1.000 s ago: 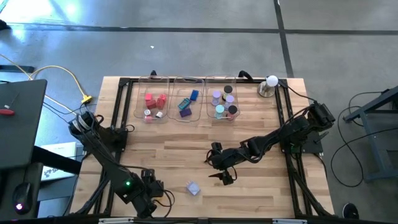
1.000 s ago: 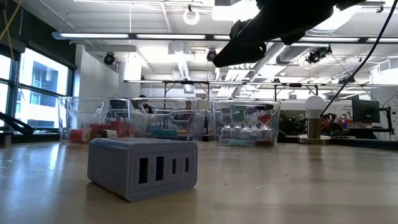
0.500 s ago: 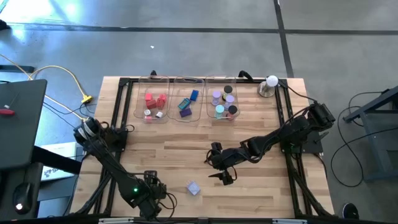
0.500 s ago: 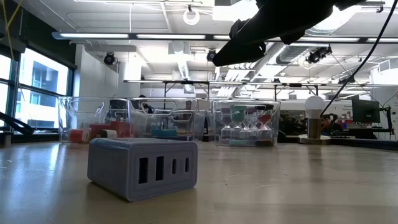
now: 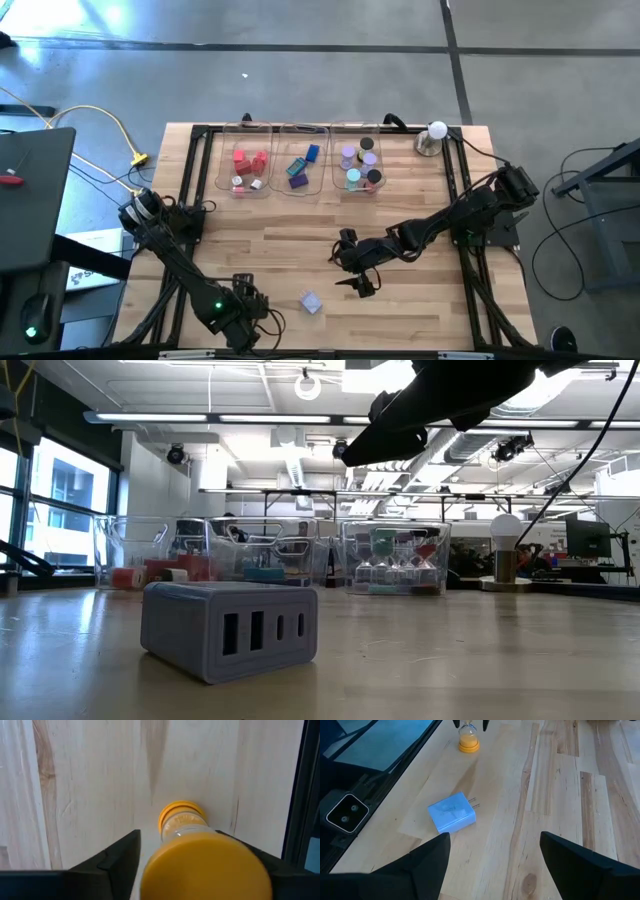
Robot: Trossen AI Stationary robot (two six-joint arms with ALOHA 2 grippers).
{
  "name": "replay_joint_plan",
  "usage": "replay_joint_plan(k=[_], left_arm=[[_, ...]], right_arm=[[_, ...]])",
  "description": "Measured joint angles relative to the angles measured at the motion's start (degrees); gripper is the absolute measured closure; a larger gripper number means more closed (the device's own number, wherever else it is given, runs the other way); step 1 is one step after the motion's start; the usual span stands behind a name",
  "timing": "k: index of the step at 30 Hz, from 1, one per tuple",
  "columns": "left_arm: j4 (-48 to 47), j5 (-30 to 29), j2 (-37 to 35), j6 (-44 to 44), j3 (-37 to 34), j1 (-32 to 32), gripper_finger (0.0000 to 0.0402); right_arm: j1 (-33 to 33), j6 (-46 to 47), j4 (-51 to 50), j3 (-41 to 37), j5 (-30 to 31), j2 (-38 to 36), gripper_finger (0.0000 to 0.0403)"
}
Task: Pick & Place Office items
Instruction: Put the yellow hourglass into the right transparent bin
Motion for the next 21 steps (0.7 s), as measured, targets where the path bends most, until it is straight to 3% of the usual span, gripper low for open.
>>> replay_joint_plan(k=[6,13,21], left_arm=[[0.1,0.0,0.0,-0.2,0.0,0.6,0.0235],[1.0,-1.1,-0.3,-1.4,0.0,3.8,0.0235],[-0.6,-1.3,-4.6,4.5,0.1,9.0,0.0235]], right_arm=[[0.0,0.0,0.0,0.0,0.0,0.0,0.0106],[0.0,-0.2,0.0,0.0,0.0,0.0,0.0106],[0.1,2.9,0.0,0.0,-0.6,0.0,0.0106]])
